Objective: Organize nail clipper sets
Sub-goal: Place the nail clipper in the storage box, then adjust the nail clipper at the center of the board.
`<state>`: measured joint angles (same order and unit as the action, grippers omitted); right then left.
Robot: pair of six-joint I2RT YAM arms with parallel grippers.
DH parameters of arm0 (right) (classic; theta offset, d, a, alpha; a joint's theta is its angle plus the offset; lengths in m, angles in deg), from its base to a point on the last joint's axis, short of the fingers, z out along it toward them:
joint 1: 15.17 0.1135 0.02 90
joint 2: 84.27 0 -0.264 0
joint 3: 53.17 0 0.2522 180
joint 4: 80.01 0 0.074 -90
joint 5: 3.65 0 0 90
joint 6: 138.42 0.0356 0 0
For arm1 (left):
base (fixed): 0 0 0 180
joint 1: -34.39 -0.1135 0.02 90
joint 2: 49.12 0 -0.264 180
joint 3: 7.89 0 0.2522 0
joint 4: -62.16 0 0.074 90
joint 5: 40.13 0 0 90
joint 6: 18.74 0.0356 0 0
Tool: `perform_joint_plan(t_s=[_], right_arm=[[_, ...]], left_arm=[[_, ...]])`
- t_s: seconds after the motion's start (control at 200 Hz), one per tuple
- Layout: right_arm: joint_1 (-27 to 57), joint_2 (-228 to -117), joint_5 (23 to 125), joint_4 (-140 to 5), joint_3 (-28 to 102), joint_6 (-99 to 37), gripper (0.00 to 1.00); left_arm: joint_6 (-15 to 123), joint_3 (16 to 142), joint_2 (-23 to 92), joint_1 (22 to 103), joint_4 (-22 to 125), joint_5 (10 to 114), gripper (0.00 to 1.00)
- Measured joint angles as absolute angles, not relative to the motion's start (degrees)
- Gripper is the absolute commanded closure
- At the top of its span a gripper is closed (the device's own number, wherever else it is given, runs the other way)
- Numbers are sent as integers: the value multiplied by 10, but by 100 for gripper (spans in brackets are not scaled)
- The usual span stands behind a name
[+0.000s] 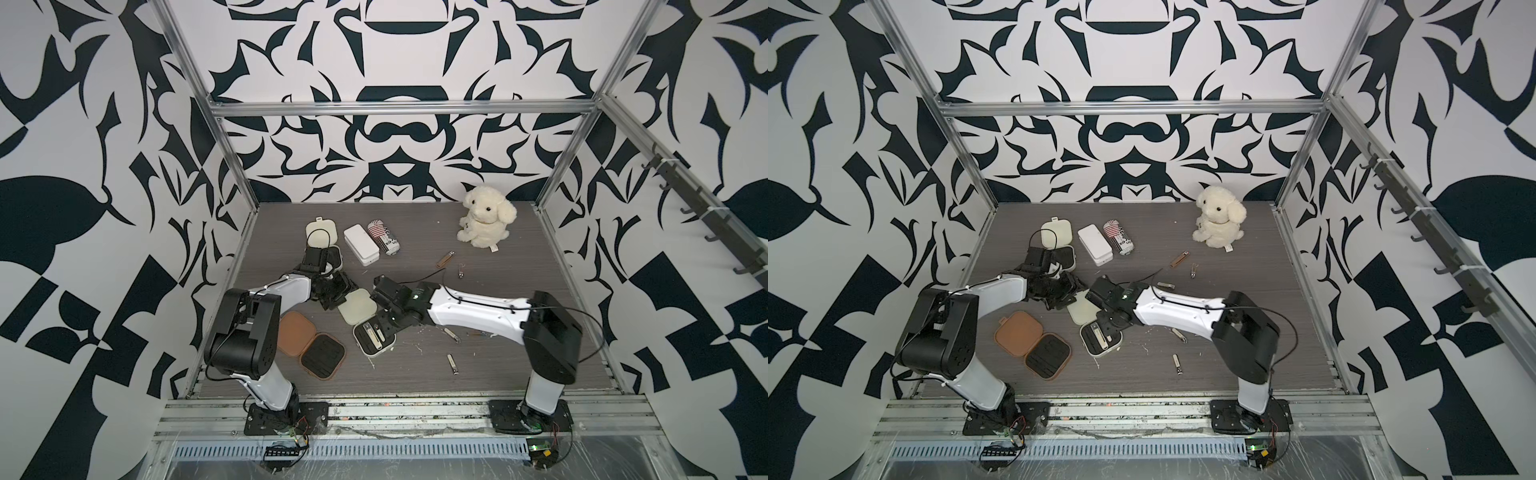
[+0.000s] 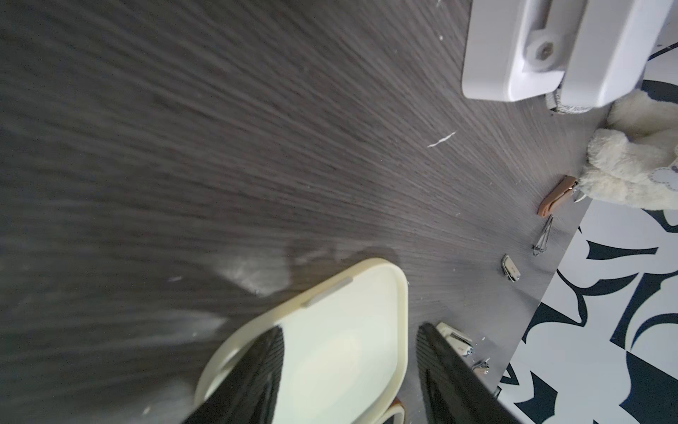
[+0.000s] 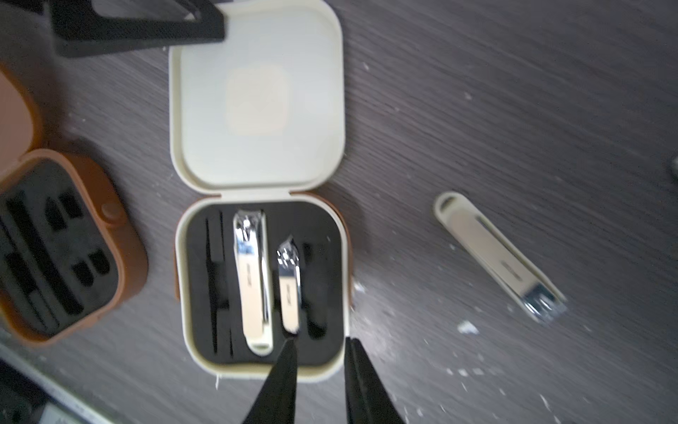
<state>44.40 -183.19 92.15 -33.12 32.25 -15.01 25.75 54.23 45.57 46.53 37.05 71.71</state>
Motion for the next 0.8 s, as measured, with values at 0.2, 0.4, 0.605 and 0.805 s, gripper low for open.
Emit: perform_joint_plan(t_s=[0.2, 0.4, 0.605, 0.805], right_arm=[[393, -1685, 931, -332, 139, -97, 55], [355, -1628, 929, -313, 48, -49, 46], [360, -1601, 918, -312, 21, -16, 40], [381, -1567, 911, -302, -7, 23, 35]], left_arm=[[258, 542, 456, 465, 370, 718, 38], [259, 542, 457, 465, 371, 720, 38], [259, 543, 458, 465, 371, 722, 38], [259, 543, 460, 465, 376, 725, 38]])
